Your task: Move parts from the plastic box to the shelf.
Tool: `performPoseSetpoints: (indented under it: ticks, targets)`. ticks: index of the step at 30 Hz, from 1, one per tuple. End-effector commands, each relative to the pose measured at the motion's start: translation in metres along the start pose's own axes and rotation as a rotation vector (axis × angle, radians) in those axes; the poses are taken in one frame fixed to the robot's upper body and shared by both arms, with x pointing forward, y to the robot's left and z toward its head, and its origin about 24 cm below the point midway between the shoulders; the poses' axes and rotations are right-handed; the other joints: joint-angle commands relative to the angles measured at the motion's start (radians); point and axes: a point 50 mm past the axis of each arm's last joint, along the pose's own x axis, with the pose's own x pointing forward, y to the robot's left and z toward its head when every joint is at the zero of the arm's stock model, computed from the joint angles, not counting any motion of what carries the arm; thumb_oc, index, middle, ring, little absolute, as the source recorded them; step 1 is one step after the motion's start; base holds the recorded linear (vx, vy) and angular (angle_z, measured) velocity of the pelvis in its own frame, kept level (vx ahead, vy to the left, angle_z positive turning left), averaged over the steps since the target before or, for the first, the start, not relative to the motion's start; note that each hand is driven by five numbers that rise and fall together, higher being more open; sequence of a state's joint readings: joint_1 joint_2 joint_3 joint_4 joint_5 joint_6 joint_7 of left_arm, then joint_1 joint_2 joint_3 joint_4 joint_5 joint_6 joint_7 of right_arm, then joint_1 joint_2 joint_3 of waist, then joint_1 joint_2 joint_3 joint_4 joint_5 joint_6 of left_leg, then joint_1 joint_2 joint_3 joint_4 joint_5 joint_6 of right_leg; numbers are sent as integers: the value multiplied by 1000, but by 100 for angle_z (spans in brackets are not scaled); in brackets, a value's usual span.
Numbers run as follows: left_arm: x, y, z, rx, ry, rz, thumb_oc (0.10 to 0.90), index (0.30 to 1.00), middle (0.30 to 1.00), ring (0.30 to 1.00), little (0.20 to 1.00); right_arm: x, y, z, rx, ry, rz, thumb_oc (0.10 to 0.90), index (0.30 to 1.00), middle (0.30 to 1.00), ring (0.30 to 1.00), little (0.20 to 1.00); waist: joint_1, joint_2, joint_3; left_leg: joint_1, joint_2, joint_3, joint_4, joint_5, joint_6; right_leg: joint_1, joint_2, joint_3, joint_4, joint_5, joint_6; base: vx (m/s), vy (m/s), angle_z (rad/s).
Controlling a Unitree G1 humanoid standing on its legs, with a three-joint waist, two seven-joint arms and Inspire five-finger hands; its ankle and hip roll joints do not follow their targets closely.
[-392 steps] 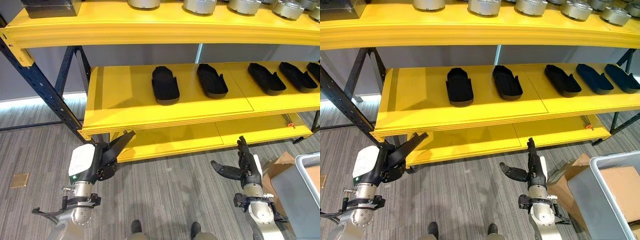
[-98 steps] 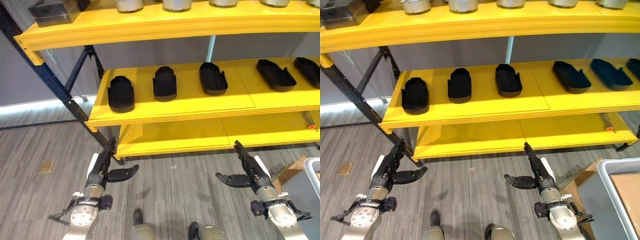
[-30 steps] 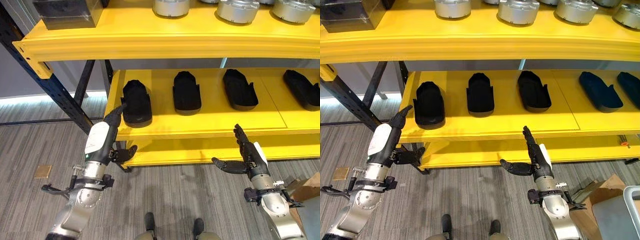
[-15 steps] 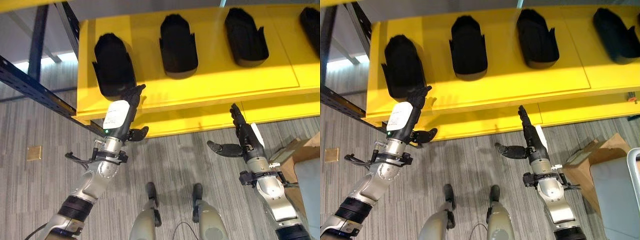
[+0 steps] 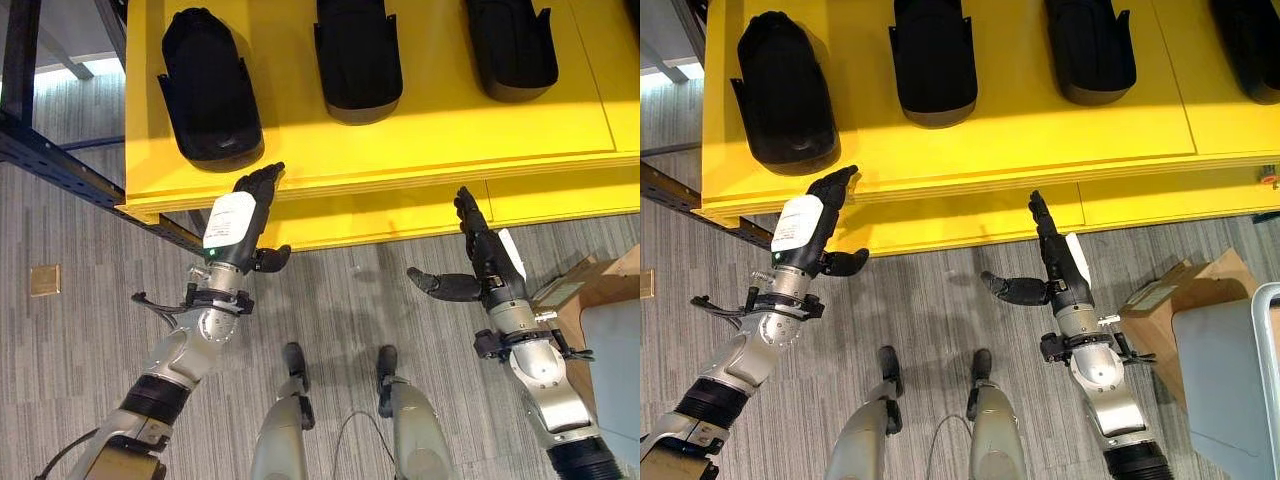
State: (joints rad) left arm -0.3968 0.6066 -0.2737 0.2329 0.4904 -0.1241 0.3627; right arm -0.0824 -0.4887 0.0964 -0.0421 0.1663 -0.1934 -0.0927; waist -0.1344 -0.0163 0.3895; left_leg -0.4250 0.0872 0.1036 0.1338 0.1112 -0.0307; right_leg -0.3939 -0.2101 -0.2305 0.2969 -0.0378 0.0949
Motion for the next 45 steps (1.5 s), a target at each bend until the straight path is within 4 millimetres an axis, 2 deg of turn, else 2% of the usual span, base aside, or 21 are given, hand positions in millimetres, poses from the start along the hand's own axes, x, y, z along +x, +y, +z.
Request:
performPoseSetpoints:
  ticks: [1,7,10,25,36,45]
  targets:
    - [21,33,8,54,-64,159,900,1000,1000,1000,1000,5,-6,49,27,-278,0,900,1000,1000,1000,1000,-3,-33,-94,7,117,-62,160,-178,-86,-16,-82,16,-52,65,82,0,0,0]
    - [18,41,-1,109,-31,183,900,1000,1000,1000,1000,3,-8,49,25,-275,-4,900,1000,1000,1000,1000,-3,-32,-95,-1,117,-64,159,-177,-88,-25,-76,18,-57,65,80,0,0,0]
    - [17,51,-9,151,-9,198,900,1000,1000,1000,1000,1,-10,47,24,-260,-2,900,1000,1000,1000,1000,-3,-30,-96,-11,116,-65,165,-179,-89,-31,-75,19,-57,65,76,0,0,0]
    - [13,61,-26,161,67,183,900,1000,1000,1000,1000,-3,-11,44,22,-234,35,900,1000,1000,1000,1000,-6,-30,-93,-32,112,-66,187,-189,-88,-43,-72,25,-51,61,72,0,0,0]
    - [19,67,-33,186,95,177,900,1000,1000,1000,1000,-5,-8,41,29,-214,62,900,1000,1000,1000,1000,-8,-25,-89,-40,108,-65,196,-199,-87,-47,-70,27,-43,50,71,3,0,0]
    - [23,86,-43,215,125,186,900,1000,1000,1000,1000,-9,-10,37,28,-193,70,900,1000,1000,1000,1000,-14,-21,-93,-56,104,-66,206,-201,-87,-55,-72,28,-40,50,72,0,0,0]
